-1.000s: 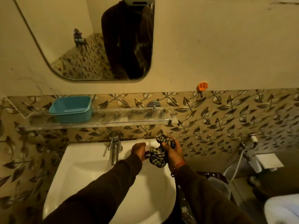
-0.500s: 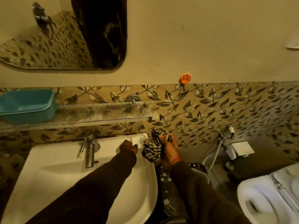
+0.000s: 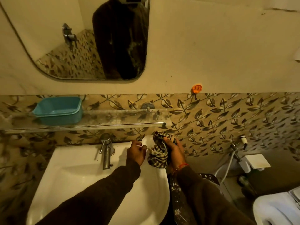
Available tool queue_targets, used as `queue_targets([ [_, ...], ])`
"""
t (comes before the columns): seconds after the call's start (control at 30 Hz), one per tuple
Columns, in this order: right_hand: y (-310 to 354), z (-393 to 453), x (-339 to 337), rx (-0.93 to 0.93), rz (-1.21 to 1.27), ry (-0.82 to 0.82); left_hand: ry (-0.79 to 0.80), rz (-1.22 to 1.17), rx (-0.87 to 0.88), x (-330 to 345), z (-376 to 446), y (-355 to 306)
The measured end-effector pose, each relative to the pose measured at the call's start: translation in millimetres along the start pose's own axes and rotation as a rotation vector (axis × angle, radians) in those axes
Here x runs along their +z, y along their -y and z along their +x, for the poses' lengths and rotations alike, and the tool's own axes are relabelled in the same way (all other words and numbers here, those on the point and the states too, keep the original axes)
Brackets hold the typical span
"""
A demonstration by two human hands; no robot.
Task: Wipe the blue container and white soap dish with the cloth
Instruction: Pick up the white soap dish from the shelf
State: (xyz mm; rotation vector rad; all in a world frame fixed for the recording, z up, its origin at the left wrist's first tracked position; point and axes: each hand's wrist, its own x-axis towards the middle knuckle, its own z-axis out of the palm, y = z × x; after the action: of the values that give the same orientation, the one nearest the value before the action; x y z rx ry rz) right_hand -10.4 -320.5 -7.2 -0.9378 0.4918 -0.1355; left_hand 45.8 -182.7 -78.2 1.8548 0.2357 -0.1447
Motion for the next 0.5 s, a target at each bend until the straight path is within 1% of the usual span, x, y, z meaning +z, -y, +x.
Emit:
queue_targets([
  [0.1, -1, -20, 20, -0.076, -0.02, 0.087, 0.041, -0.335, -0.057, -21, -17, -9],
  [0.13, -1, -28, 26, -0.11, -0.028, 0.12, 0.049, -0.403, -0.05, -28, -23, -12],
  [0.2, 0, -41, 38, -0.18, -0.043, 0.168, 0.047, -0.438, 0.047, -42, -38, -20],
  [0.27, 2, -54, 52, -0.23, -0.044, 0.189, 0.003, -0.419, 0.149, -57, -48, -25],
  [0.3, 4, -58, 58, -0.243, -0.031, 0.192, -0.019, -0.466, 0.153, -63, -54, -30],
  [0.33, 5, -62, 66, -0.252, -0.012, 0.202, -0.033, -0.539, 0.129, -73, -57, -35],
  [0.4, 11, -66, 81, -0.257, 0.029, 0.229, -0.02, -0.701, 0.009, -88, -61, -47],
  [0.47, 17, -73, 101, -0.262, 0.053, 0.28, 0.066, -0.871, -0.095, -106, -66, -62],
  [0.5, 20, -76, 112, -0.268, 0.056, 0.315, 0.128, -0.931, -0.112, -117, -68, -71],
])
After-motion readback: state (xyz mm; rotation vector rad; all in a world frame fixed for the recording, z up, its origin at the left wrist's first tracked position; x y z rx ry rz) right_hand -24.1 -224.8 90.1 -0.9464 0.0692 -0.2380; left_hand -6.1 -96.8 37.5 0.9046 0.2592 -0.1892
